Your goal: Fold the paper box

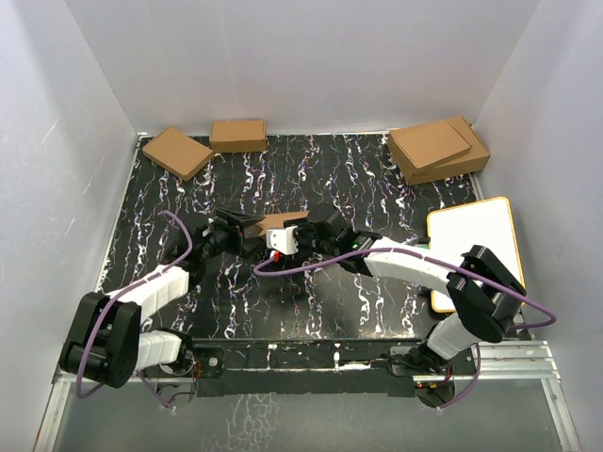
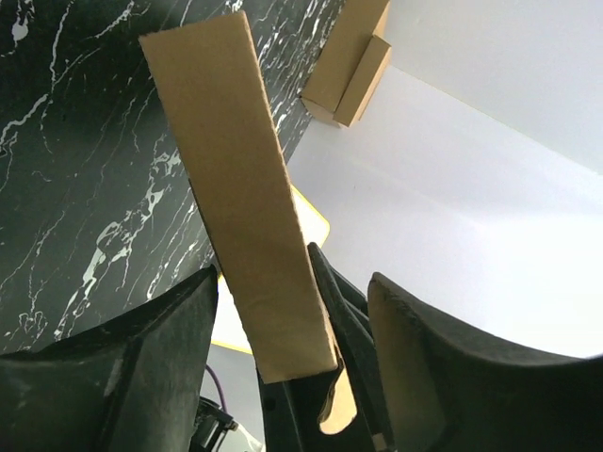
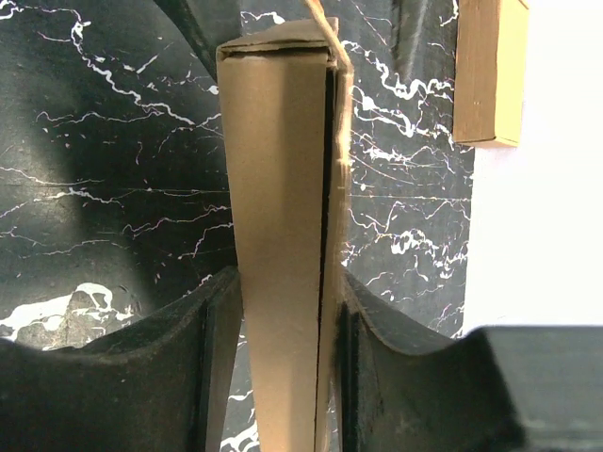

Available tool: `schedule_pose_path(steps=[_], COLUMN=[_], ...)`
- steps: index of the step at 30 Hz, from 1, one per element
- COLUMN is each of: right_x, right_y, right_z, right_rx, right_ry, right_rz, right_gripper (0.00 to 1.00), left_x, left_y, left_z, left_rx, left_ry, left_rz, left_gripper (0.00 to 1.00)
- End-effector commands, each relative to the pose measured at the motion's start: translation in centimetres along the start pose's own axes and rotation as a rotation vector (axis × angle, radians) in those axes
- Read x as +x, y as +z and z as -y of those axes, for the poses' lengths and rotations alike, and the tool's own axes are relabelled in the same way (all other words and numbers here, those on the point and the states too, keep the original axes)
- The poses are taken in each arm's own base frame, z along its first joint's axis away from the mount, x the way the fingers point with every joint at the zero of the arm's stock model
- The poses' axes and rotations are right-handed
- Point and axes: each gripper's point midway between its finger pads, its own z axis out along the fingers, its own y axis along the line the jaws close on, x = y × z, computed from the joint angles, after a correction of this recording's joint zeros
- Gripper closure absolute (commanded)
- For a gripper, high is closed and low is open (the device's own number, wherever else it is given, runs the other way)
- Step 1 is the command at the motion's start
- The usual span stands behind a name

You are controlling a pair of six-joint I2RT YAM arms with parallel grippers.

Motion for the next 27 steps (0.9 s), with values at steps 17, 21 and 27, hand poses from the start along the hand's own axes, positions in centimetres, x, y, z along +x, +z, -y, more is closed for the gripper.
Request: schedule_pose_path(steps=[17,21,27], right_x=[-1.6,-1.4,0.3], right_y=[-1.0,-2.2,-5.2], right_z=[5.1,7.1,10.2], right_rx=[0.035,0.012,-0.017], right_ry=[0.248,0.369,0.613], right_rz=[0.122,0.182,0.291], right_gripper=[0.67,0.67,0.68], left_x=[1.1,1.5,2.2], left_y=[-5.6,-6.4,-6.2], left_z=[7.1,8.9,8.9], left_rx=[0.196,0.227,0.291], left_ry=[0.238,0.409,0.682], left_rz=[0.101,0.118,0.092], left_gripper=[0.04,0.03,0.03])
